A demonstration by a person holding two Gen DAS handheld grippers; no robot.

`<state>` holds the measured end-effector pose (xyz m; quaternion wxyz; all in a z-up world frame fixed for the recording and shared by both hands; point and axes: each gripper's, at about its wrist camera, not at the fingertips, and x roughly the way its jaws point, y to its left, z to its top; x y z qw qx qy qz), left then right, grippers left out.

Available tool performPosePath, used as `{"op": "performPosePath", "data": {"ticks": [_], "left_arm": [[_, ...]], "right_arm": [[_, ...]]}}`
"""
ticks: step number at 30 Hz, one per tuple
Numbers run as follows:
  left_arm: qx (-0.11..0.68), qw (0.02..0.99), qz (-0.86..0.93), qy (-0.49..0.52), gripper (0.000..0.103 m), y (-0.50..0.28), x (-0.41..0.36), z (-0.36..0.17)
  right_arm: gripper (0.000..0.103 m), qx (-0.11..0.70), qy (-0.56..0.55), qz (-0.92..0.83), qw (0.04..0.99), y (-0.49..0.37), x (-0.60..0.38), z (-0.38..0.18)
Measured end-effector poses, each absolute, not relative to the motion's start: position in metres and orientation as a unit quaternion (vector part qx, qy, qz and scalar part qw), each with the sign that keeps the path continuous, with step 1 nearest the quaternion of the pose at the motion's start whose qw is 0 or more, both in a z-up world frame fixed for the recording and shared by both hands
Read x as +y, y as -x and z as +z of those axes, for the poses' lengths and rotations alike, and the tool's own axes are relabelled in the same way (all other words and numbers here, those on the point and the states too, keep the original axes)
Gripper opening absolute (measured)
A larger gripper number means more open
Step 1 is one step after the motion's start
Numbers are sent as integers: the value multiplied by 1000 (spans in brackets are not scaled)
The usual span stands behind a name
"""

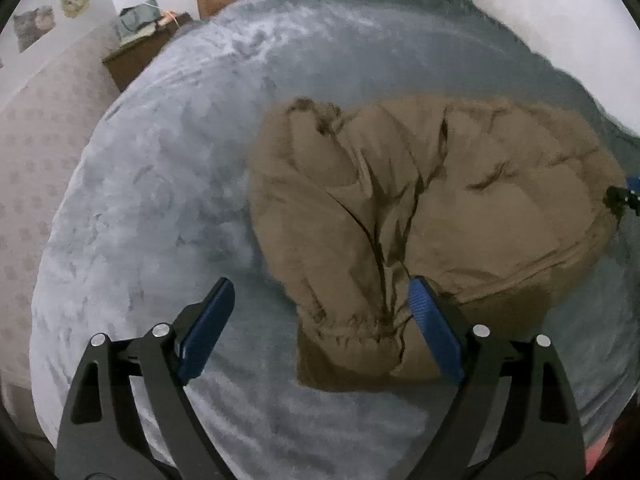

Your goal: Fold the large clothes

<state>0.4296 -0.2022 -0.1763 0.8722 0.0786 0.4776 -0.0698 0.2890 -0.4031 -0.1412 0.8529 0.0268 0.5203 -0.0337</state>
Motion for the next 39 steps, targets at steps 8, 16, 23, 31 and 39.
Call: {"op": "performPosePath", "data": {"ticks": [8,16,23,31,39], "left_arm": [[406,909,-73,-58,88,-402,-219,-155],[430,902,-36,-8,75,-433,-223,-209],[475,879,-36,26,74,-452,-206,-253],[455,890,11,-18,89,-437,-216,-231],[405,914,26,-2,100,-379,-223,-169]], "right_arm": [[76,428,-15,-50,902,-272,-390,-121],[44,420,4,-86,903,-276,-379,-171],[39,452,-59,-103,884,-282,-417,-214],[49,432,-95,-103,891,-268,-411,-205],[83,385,-91,-84,915,-219,-355,-165]]}}
